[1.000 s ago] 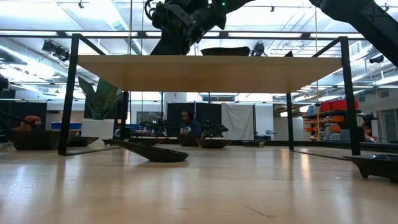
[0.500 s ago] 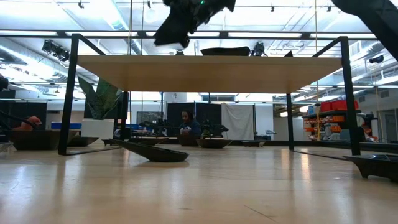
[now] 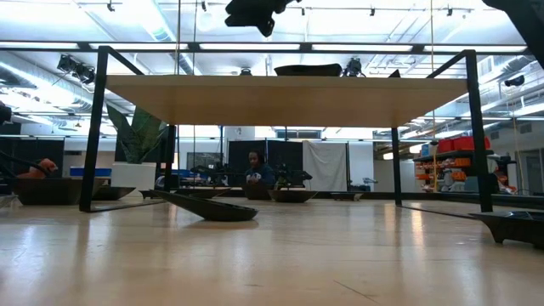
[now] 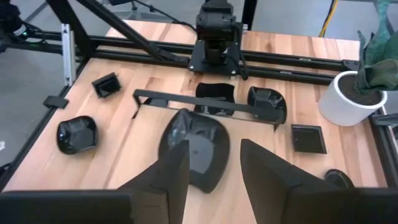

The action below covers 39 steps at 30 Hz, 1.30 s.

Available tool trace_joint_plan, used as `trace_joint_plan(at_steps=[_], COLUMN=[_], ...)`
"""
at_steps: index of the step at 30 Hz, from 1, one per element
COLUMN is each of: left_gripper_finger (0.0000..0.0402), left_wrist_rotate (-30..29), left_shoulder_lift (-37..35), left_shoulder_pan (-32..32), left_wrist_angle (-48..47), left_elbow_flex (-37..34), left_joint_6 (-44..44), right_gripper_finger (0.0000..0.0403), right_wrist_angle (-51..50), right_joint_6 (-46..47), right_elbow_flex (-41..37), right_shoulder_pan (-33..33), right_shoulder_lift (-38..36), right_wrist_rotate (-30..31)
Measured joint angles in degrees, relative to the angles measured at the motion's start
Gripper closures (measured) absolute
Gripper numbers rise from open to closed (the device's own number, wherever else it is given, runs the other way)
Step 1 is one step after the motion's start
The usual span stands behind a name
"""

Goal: Pick & Place Mini shaped plates
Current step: Stack the distorted square plate on top of the distorted square plate on the shelf

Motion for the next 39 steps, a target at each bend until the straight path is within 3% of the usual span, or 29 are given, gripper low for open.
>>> trace_joint_plan(at_steps=[13,27,34,39], left_gripper_finger=[0.0383,0.0383,0.0383,0.0383], left_wrist_rotate=[0.0,0.0,0.0,0.0], left_shoulder_lift=[0.0,0.0,0.0,0.0], left_shoulder_pan=[0.0,0.0,0.0,0.0], left_wrist_angle=[0.0,0.0,0.0,0.0], left_elbow_flex=[0.0,0.0,0.0,0.0], left_joint_6=[0.0,0.0,0.0,0.0], right_gripper_finger=[0.0256,0.0256,0.0256,0.0256], right_wrist_angle=[-5.4,-8.1,-8.2,-8.2], right_joint_6=[-0.2,0.3,4.4,11.8], right_elbow_flex=[0.0,0.0,0.0,0.0], right_shoulder_pan=[2.9,10.9,16.6,20.1], right_shoulder_lift=[-0.1,-0.4,-0.4,-0.4], right_wrist_rotate=[-0.2,-0.1,10.2,11.3])
